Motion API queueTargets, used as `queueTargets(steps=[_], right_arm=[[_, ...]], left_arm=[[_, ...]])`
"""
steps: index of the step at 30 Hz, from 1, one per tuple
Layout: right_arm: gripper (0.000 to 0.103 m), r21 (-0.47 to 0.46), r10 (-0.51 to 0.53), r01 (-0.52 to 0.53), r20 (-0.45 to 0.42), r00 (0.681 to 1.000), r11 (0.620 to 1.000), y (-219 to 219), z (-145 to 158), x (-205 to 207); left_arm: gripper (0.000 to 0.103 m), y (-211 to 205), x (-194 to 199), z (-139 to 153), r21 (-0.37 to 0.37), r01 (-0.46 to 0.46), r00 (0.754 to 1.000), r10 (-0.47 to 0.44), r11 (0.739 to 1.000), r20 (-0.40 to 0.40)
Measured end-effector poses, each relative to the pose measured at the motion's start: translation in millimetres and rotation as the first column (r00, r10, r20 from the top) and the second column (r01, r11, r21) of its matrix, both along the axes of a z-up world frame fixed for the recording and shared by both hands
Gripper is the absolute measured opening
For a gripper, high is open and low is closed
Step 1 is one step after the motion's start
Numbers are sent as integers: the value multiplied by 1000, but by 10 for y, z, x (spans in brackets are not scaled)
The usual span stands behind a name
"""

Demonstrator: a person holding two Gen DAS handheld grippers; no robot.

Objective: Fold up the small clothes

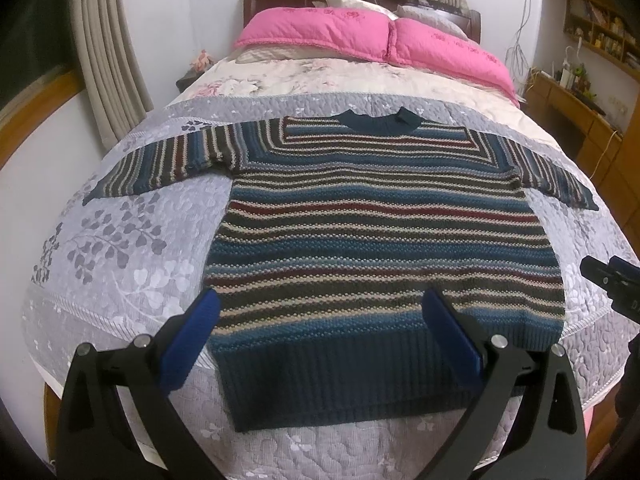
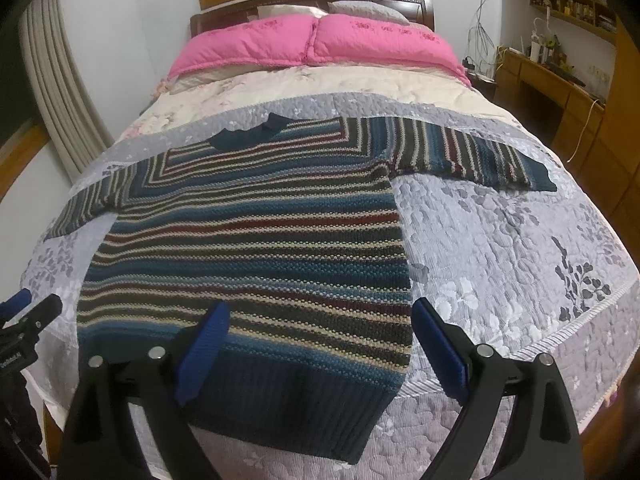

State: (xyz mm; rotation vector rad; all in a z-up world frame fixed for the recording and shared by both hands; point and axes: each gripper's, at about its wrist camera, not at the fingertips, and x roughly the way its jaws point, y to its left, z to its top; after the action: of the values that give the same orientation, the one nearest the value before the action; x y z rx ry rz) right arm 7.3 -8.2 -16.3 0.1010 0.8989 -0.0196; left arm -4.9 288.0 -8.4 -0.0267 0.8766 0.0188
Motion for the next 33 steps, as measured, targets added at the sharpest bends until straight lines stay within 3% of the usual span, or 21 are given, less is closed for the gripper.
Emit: queueTargets(steps=[33], right_arm=[[97, 5, 0, 0, -1, 1000, 1000, -2, -48, 51]], left_arm=[[100, -2, 56, -68, -1, 0, 1000, 0, 1000, -14]])
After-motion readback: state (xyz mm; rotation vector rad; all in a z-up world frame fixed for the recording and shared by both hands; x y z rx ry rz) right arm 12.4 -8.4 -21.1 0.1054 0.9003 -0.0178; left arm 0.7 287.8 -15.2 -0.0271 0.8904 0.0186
